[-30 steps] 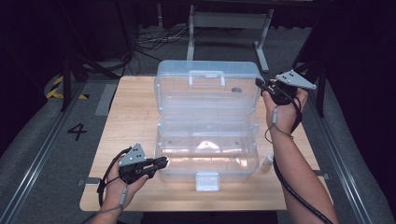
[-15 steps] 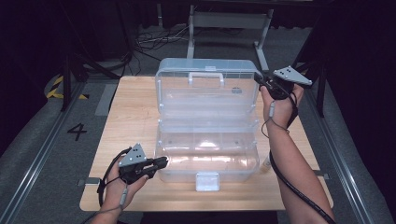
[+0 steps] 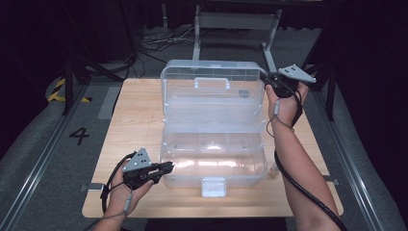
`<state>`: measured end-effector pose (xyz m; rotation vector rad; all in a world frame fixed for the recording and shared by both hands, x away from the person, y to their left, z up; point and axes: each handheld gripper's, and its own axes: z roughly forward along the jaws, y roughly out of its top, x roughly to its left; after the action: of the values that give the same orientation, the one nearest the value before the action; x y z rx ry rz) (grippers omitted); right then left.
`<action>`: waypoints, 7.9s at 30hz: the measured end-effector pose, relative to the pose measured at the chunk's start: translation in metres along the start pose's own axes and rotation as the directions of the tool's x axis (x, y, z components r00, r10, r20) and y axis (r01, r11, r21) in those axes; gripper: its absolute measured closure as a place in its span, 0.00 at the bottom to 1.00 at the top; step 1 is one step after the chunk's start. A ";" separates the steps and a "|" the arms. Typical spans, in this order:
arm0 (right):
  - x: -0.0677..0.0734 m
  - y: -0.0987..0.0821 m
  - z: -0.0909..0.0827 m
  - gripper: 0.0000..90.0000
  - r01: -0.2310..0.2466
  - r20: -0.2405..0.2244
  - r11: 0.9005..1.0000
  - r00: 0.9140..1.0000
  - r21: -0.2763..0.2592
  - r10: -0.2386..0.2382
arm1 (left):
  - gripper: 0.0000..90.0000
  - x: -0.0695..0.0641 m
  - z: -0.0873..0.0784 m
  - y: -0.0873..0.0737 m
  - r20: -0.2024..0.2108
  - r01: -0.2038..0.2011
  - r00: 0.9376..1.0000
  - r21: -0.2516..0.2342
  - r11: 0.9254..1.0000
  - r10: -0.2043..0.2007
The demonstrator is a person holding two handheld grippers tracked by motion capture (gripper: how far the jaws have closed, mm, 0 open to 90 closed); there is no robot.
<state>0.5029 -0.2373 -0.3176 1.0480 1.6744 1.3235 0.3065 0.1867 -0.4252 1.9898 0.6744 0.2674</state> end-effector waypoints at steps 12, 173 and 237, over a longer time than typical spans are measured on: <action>-0.008 -0.006 0.019 0.93 0.016 -0.013 1.000 1.000 -0.001 -0.016 | 0.92 0.000 0.000 -0.001 0.005 -0.001 1.000 -0.007 1.000 0.001; -0.087 -0.009 -0.112 0.63 -0.085 -0.325 0.996 0.942 0.023 0.088 | 0.60 0.034 -0.044 0.012 -0.015 0.107 0.994 -0.061 0.992 -0.108; -0.042 -0.007 -0.100 0.59 0.573 -0.674 0.685 0.721 0.450 -0.160 | 0.58 0.042 -0.074 -0.021 -0.177 0.220 0.960 -0.007 0.976 -0.218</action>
<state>0.4270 -0.3139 -0.3027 0.5383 2.7892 0.8132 0.3000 0.2729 -0.4100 1.8974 1.0047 0.3088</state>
